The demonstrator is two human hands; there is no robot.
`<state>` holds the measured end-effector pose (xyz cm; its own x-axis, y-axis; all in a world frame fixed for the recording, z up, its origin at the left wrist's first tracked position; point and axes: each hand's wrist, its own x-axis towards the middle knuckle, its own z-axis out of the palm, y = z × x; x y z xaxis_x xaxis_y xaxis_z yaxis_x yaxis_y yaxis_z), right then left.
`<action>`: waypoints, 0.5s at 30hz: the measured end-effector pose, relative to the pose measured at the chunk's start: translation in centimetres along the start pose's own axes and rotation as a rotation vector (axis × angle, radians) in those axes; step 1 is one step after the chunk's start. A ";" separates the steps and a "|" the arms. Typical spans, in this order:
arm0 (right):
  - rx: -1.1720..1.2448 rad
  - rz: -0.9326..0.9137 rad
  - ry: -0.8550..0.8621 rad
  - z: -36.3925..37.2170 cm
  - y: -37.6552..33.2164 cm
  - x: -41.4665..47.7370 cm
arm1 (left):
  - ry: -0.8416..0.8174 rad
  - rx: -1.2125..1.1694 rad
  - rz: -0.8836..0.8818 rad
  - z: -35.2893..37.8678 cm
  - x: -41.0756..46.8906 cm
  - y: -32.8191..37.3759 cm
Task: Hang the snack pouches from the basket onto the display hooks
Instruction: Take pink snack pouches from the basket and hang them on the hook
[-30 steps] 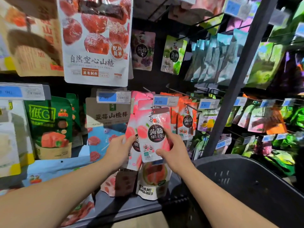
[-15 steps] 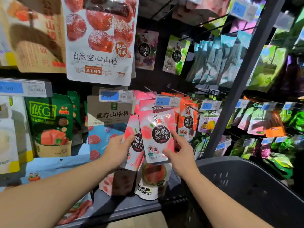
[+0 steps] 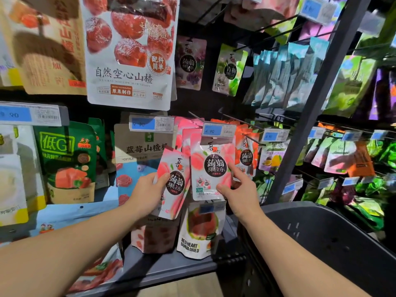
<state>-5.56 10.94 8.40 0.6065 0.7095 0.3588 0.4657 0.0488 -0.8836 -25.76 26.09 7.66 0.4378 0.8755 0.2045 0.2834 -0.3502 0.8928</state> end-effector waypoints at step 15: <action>-0.155 0.042 0.070 3.0 2.8 3.0 | 0.107 -0.078 -0.012 -2.8 0.1 -0.8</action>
<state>-4.41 15.33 6.09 0.6683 0.6576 0.3479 0.5299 -0.0925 -0.8430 -28.33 27.42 8.11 0.3403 0.9115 0.2312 0.2191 -0.3160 0.9231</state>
